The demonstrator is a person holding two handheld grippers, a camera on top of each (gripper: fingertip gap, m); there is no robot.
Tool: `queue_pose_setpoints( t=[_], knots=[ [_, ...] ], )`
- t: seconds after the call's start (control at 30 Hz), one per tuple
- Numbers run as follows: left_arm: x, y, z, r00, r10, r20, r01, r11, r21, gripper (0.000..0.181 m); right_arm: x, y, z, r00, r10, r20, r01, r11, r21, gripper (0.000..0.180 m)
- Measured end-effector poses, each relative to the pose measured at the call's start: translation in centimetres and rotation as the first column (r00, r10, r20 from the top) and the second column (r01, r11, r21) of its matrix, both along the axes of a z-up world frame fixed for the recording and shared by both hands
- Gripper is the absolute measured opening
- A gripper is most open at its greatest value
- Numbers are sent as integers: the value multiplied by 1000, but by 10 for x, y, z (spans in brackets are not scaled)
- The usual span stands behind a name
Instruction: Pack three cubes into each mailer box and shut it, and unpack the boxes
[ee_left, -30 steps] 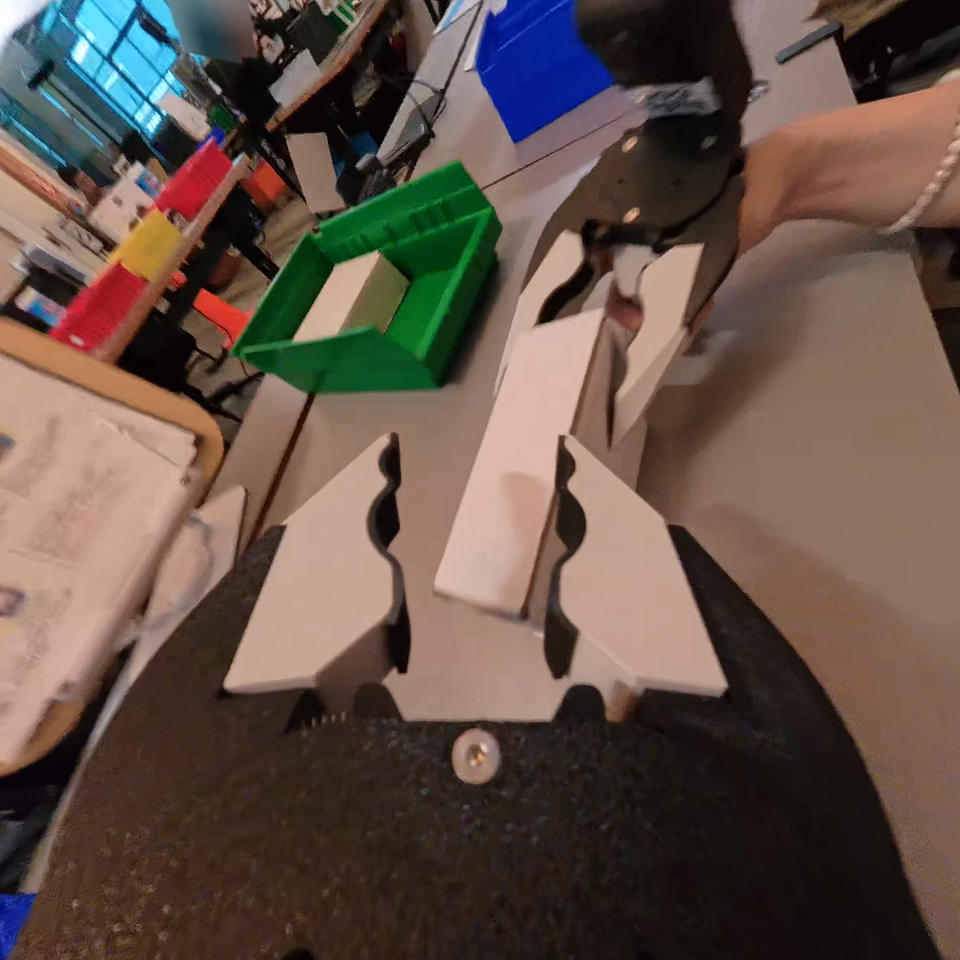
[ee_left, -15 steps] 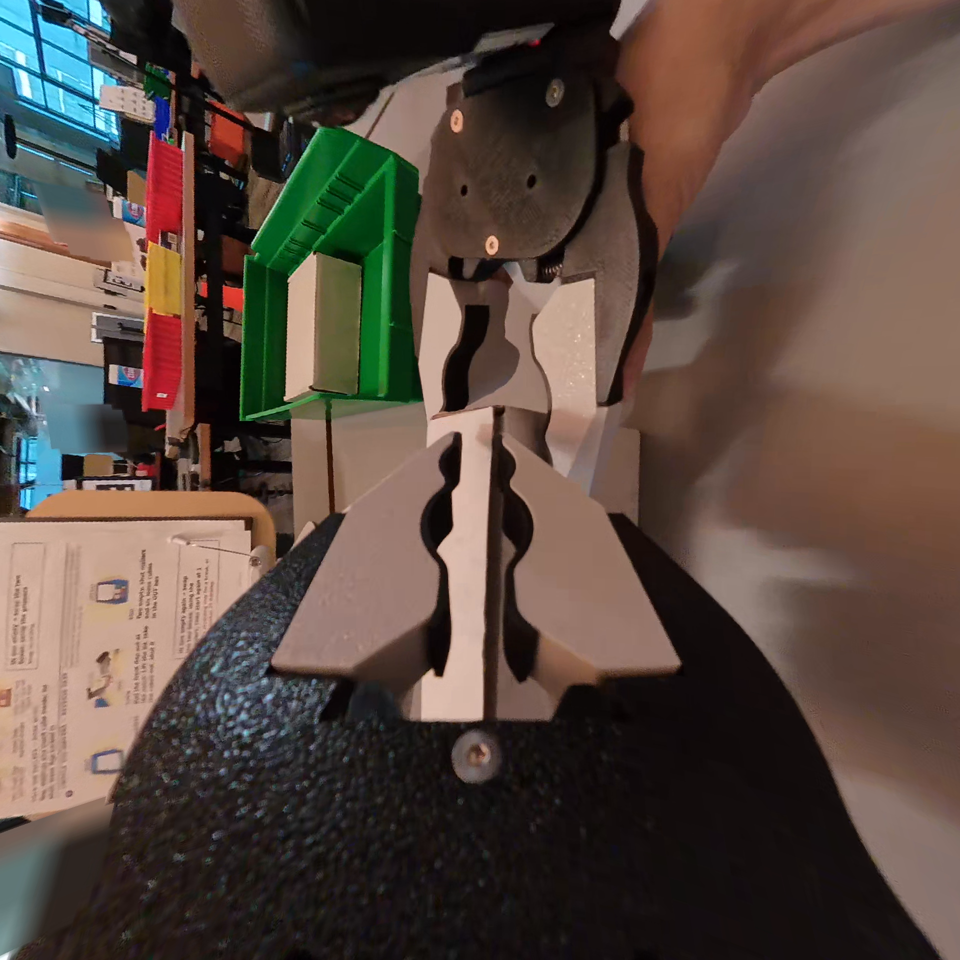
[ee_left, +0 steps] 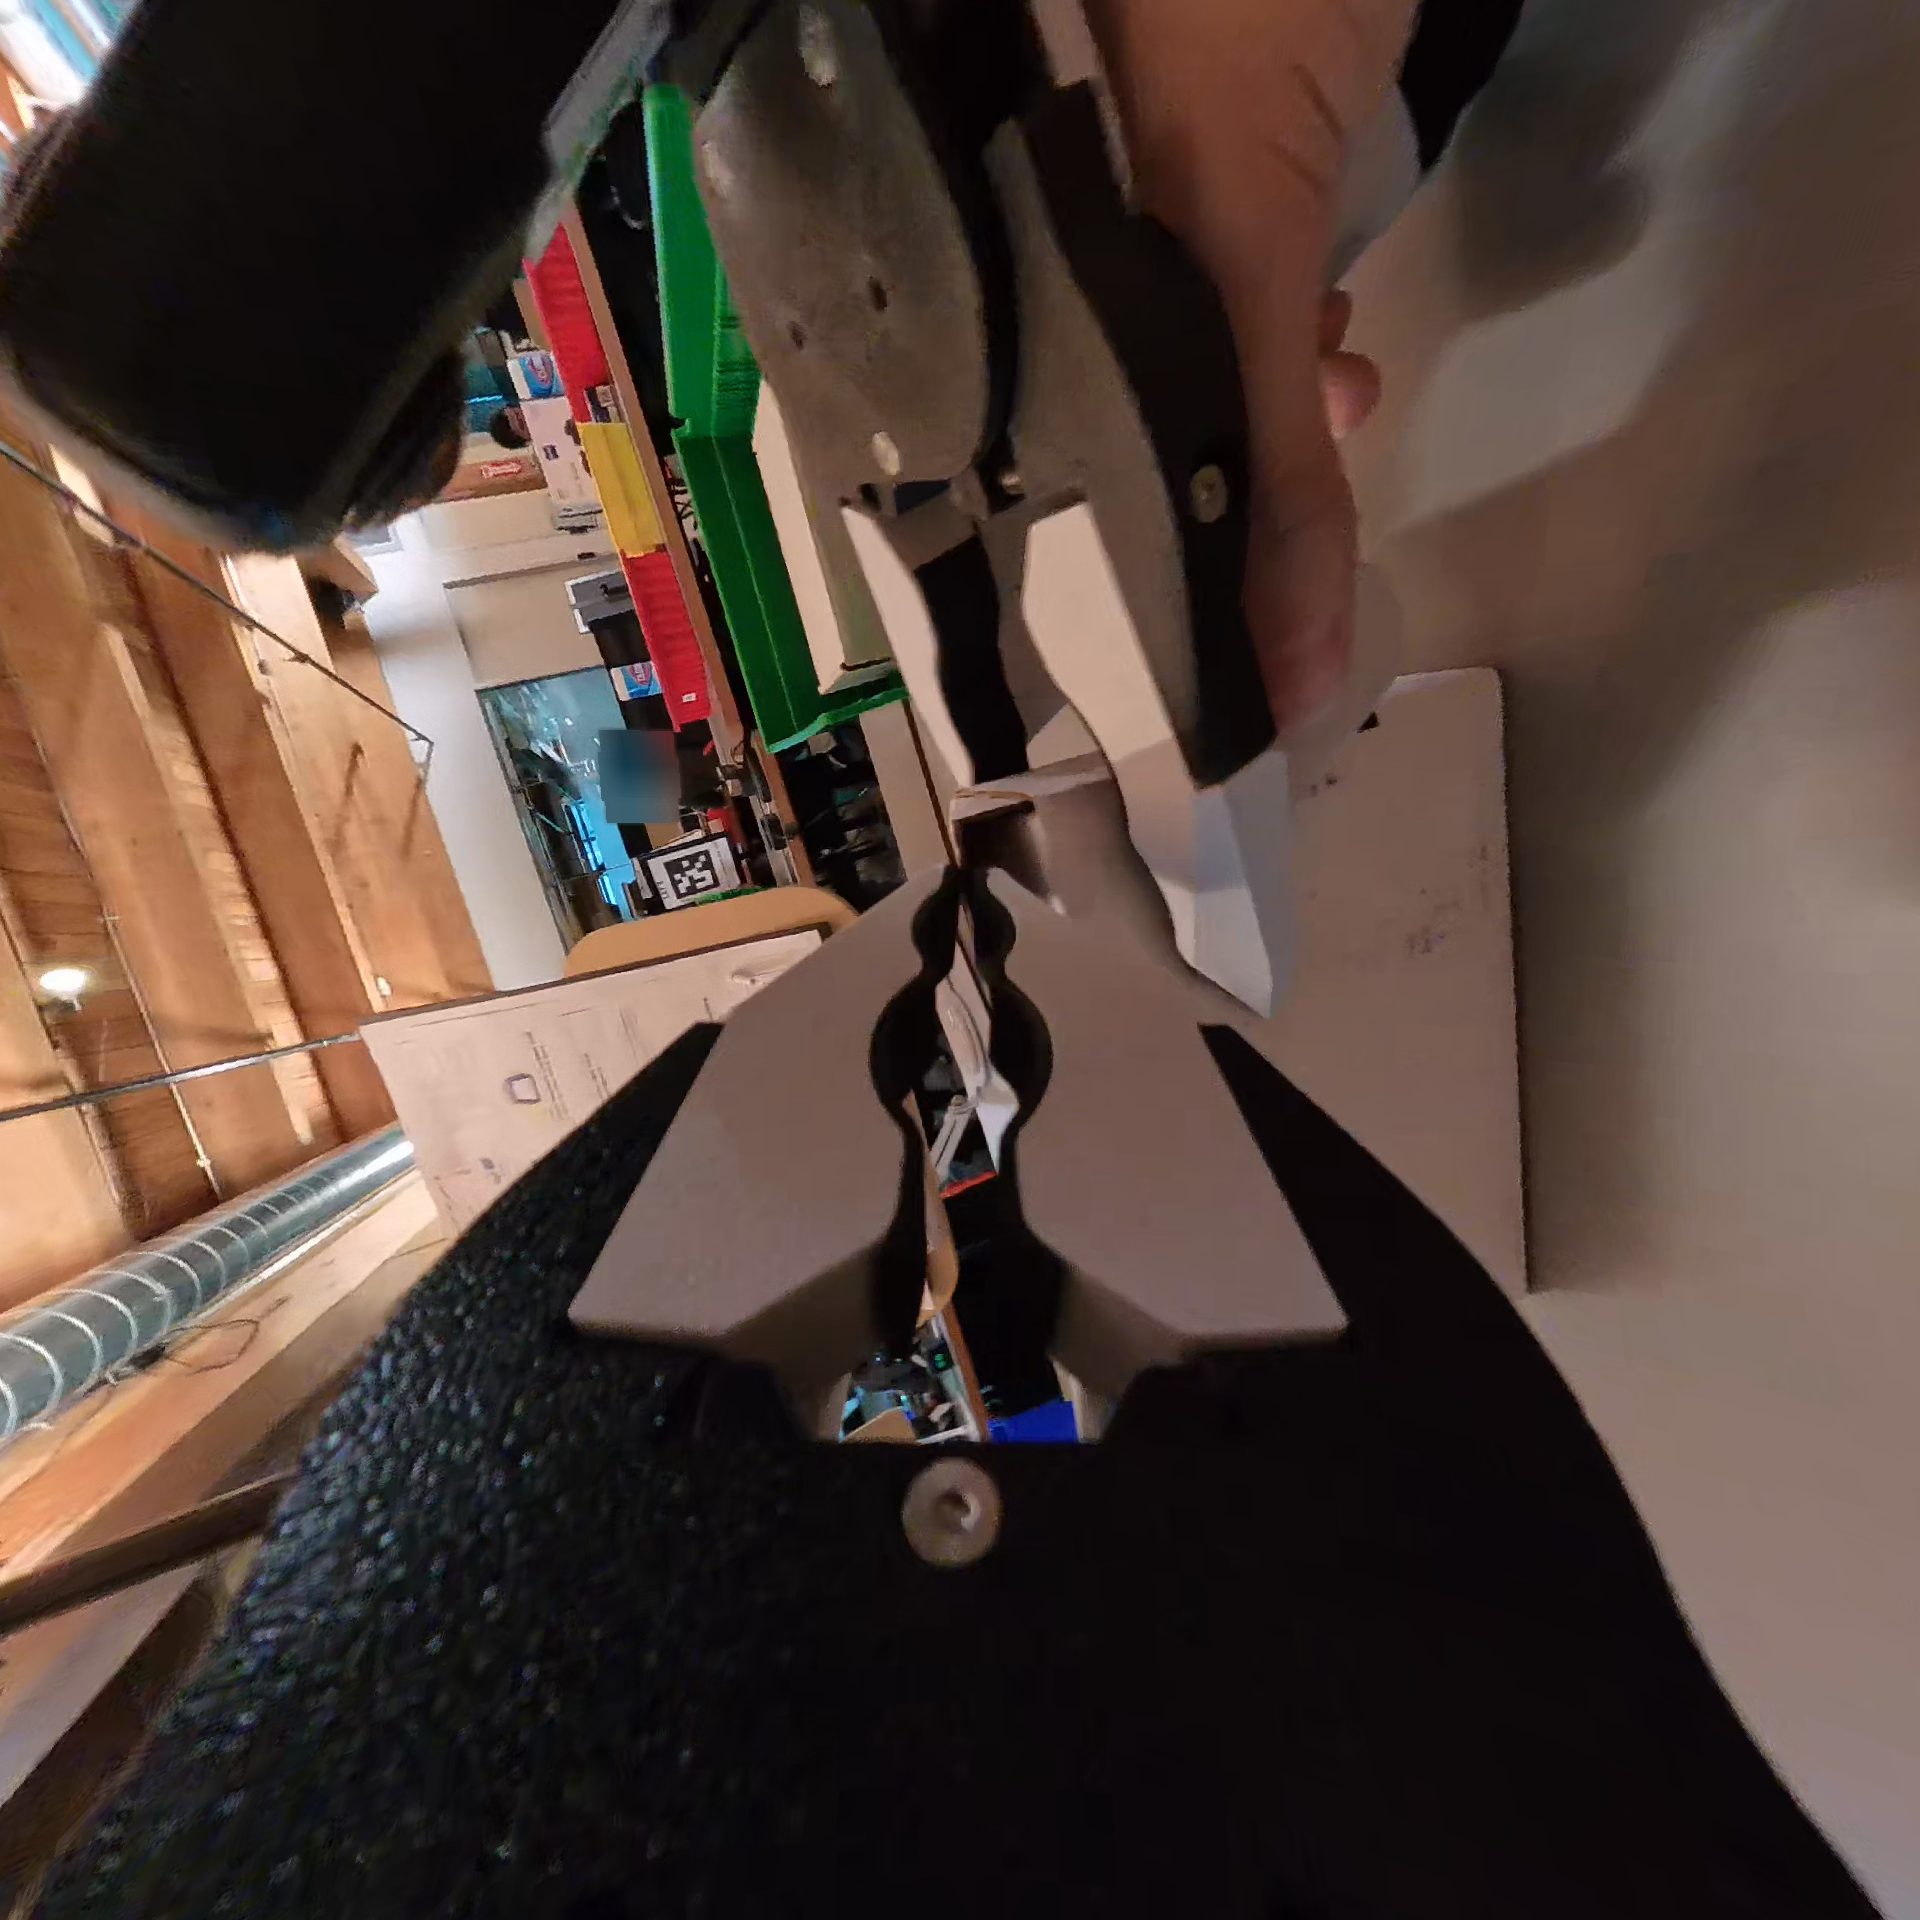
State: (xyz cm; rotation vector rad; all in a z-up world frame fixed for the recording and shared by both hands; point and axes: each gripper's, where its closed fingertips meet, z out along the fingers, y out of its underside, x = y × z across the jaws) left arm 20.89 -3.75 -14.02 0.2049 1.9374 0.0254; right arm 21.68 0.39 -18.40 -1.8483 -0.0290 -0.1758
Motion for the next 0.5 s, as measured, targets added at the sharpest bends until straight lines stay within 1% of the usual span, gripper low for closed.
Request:
queue_pose_setpoints(
  t=[0.1,0.17,0.2,0.27,0.3,0.37,0.43,0.5],
  knots=[
    [4,3,8,1000,6,10,-5,999,-42,0,0,2,0,1000,-1,-6,1,1000,9,73],
    [11,9,30,991,19,130,-16,999,-29,2,-6,3,1,999,35,36,-35,999,9,71],
    [13,11,30,994,17,105,-13,999,-41,2,-9,4,1,998,42,49,-42,999,2,72],
    [11,11,28,1000,12,18,-9,992,-128,1,-7,4,0,999,34,24,-34,999,-16,72],
    [9,13,28,1000,7,9,-5,990,-141,3,-7,4,0,999,39,36,-39,999,-11,72],
    [7,28,30,999,39,-4,-39,987,-156,24,-5,4,0,999,29,26,-29,1000,3,72],
    [3,51,27,993,100,-62,-112,968,-225,30,-4,3,0,999,32,21,-32,999,13,72],
    [-4,80,29,981,167,-94,-189,922,-336,35,-4,2,0,999,33,25,-34,999,12,72]
  ],
)
